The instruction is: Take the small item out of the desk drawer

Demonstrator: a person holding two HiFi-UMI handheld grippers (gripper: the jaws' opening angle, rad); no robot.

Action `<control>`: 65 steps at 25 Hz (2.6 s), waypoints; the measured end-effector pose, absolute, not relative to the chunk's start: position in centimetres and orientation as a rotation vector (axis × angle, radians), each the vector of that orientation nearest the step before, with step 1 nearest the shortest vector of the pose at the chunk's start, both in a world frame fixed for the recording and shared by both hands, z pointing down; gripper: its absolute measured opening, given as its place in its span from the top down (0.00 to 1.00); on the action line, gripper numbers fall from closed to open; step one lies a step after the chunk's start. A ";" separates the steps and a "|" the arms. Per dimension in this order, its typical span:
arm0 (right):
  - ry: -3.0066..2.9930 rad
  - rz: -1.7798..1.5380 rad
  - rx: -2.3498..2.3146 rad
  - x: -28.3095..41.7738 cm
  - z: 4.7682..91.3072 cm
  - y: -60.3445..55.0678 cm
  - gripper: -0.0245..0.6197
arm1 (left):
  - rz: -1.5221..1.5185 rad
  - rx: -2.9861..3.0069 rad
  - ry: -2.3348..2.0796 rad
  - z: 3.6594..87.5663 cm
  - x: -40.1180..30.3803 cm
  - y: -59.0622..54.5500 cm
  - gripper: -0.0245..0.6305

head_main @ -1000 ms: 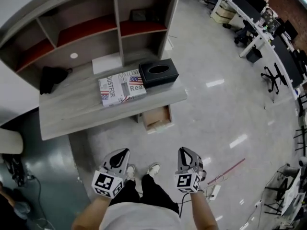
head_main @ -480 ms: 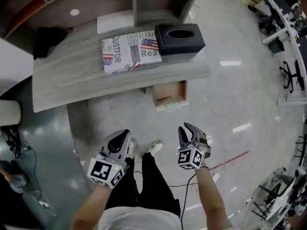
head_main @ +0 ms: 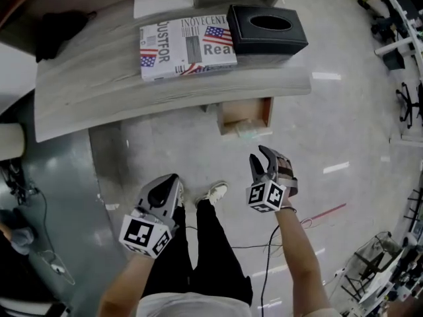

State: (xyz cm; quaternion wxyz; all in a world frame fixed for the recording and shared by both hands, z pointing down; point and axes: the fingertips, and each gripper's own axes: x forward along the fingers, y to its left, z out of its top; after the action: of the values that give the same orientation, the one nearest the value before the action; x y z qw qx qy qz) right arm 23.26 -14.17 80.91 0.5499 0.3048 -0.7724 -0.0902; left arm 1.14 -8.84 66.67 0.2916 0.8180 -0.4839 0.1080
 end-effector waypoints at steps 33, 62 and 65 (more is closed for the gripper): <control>-1.705 -0.354 0.453 21.8 87.8 -17.3 0.88 | 0.268 2.100 -1.362 69.7 -2.4 -8.7 0.93; -1.827 -0.333 0.789 20.6 64.9 -14.3 0.93 | 0.180 2.292 -1.311 54.8 -2.4 -7.2 0.93; -1.848 -0.343 0.845 20.3 61.9 -13.7 0.93 | 0.170 2.309 -1.316 53.6 -2.9 -7.1 0.93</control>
State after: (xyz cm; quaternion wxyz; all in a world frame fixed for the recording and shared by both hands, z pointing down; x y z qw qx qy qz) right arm 20.27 -13.72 61.92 0.5145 0.3517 -0.7689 -0.1426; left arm -2.95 -7.12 53.59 0.2370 0.8422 -0.4803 0.0619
